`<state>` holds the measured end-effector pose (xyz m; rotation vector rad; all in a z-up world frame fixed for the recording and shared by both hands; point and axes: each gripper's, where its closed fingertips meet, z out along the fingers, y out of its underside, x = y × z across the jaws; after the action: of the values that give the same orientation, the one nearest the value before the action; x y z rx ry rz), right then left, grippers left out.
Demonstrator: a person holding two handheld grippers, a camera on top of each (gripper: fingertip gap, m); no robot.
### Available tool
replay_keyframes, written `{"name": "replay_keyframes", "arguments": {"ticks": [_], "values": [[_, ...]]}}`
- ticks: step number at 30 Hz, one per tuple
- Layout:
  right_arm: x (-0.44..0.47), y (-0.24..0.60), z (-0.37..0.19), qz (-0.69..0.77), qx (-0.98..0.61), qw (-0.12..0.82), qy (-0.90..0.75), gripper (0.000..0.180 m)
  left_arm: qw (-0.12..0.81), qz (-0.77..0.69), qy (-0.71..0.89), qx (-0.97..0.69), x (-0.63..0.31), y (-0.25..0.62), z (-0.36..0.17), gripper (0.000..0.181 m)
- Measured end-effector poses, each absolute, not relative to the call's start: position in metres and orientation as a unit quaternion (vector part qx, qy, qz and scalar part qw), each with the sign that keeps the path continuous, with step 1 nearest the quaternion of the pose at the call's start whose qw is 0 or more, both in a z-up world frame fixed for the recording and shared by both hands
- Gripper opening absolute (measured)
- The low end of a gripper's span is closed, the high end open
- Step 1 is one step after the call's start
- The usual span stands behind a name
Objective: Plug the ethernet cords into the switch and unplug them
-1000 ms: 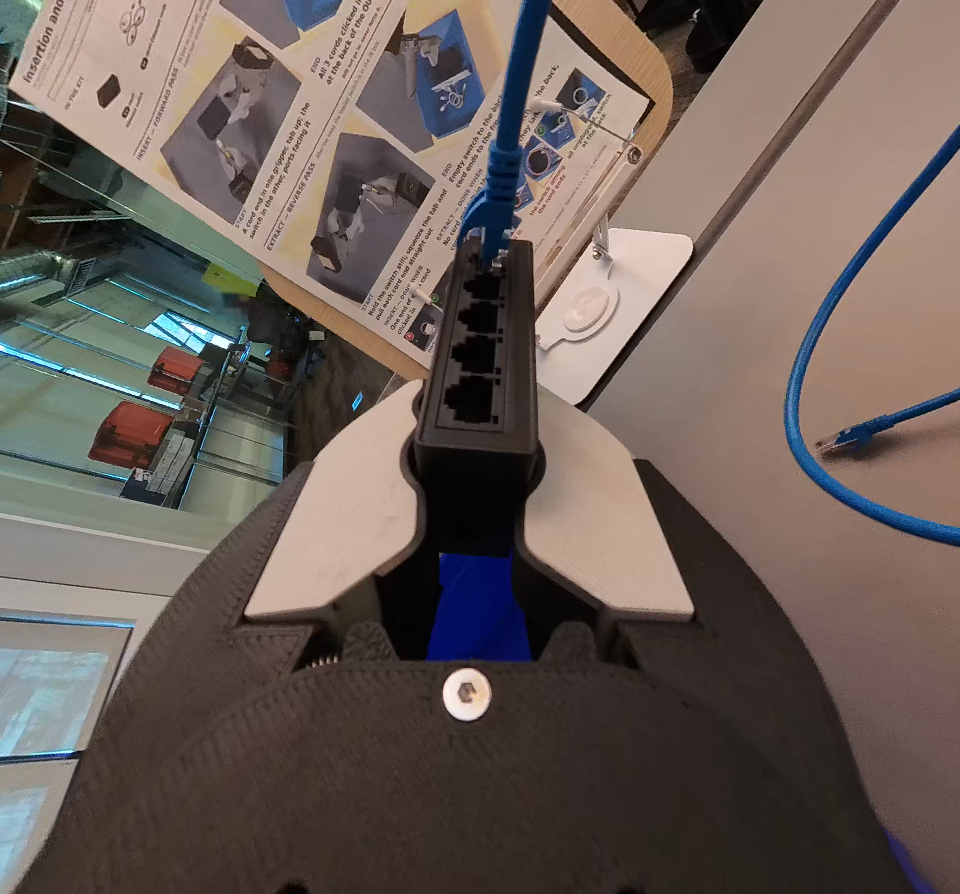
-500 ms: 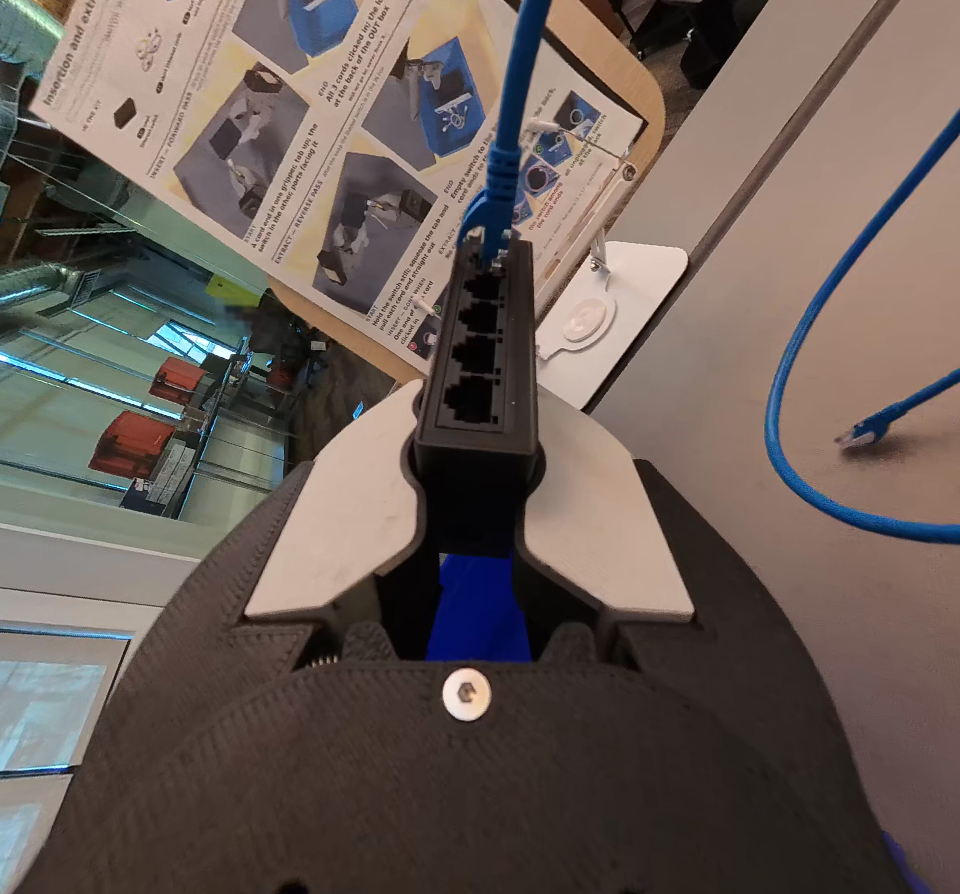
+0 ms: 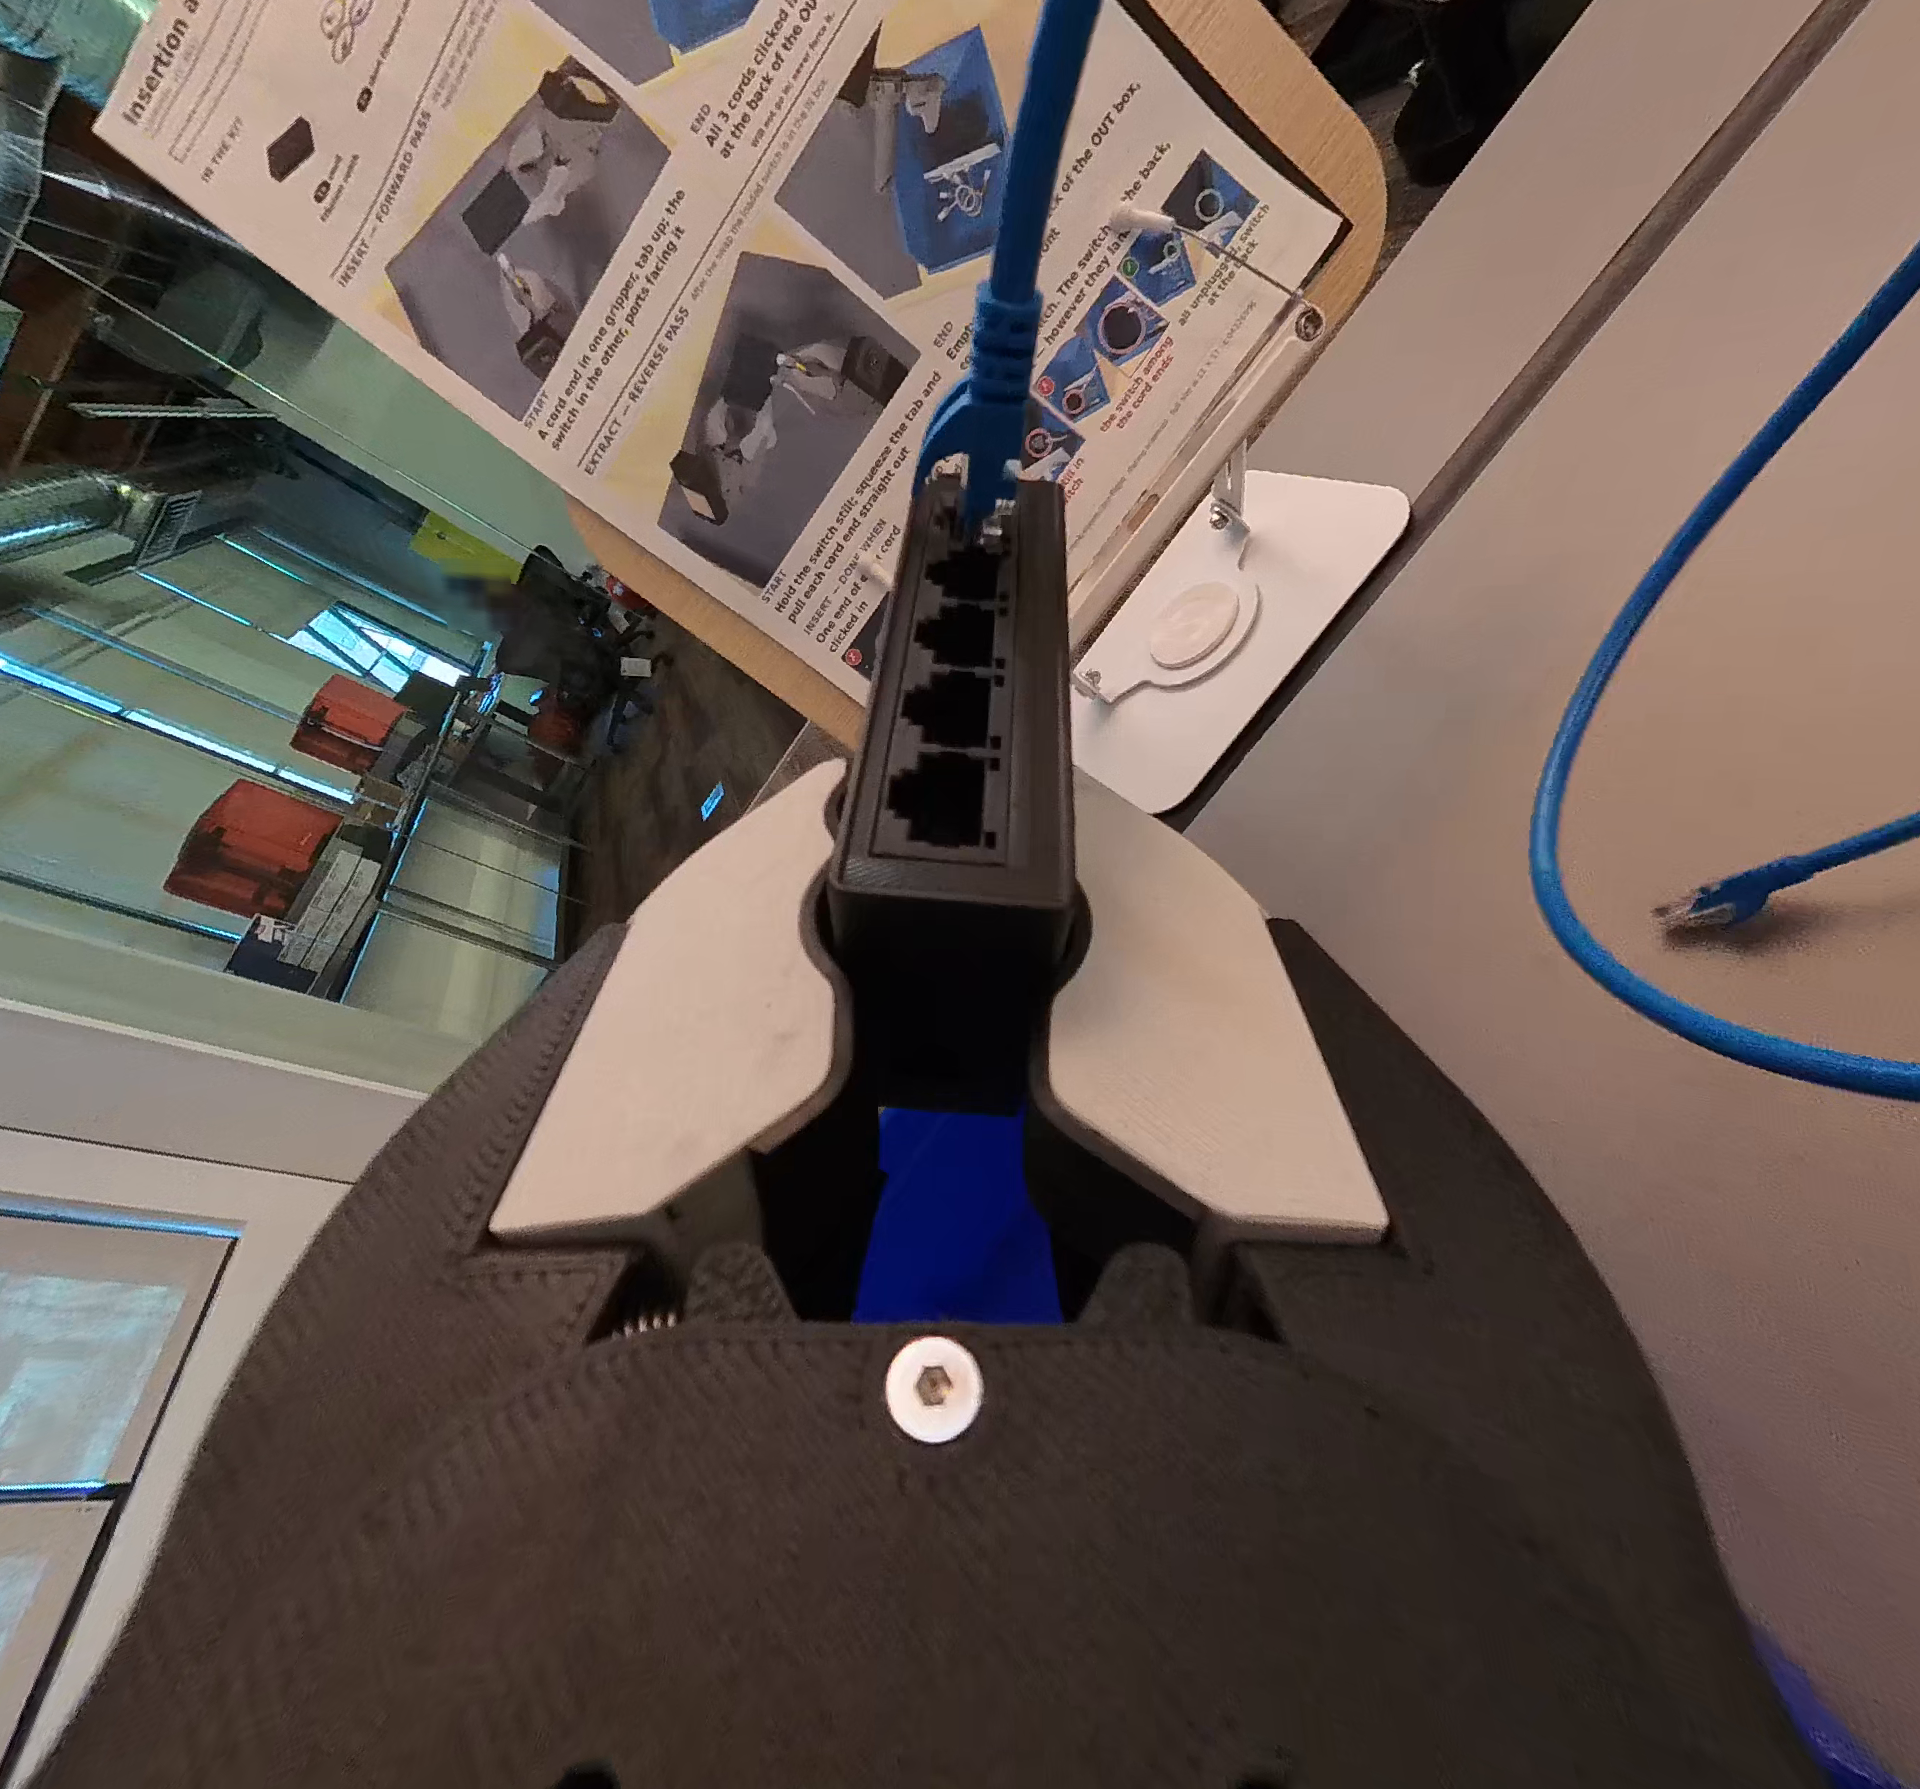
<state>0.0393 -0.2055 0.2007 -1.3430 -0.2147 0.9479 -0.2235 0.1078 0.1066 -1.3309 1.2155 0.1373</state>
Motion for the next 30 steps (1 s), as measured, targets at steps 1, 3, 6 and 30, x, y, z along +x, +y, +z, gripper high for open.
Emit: {"name": "replay_keyframes", "arguments": {"ticks": [1, 3, 6, 30], "values": [[0.055, -0.202, 0.199, 0.376, -0.62, 0.682, -0.097, 0.007, 0.618, 0.061, 0.53, -0.577, -0.222, 0.107, 0.106, 0.03], [0.09, -0.19, 0.182, 0.286, -0.676, 0.675, -0.08, 0.006, 0.616, 0.062, 0.535, -0.575, -0.219, 0.105, 0.105, 0.03], [0.134, -0.172, 0.133, 0.22, -0.741, 0.633, -0.047, 0.007, 0.612, 0.066, 0.542, -0.572, -0.214, 0.103, 0.103, 0.03], [0.043, -0.119, 0.115, -0.18, -0.668, 0.656, -0.303, 0.048, 0.668, 0.049, 0.612, -0.421, -0.169, 0.055, 0.112, 0.03]]}}
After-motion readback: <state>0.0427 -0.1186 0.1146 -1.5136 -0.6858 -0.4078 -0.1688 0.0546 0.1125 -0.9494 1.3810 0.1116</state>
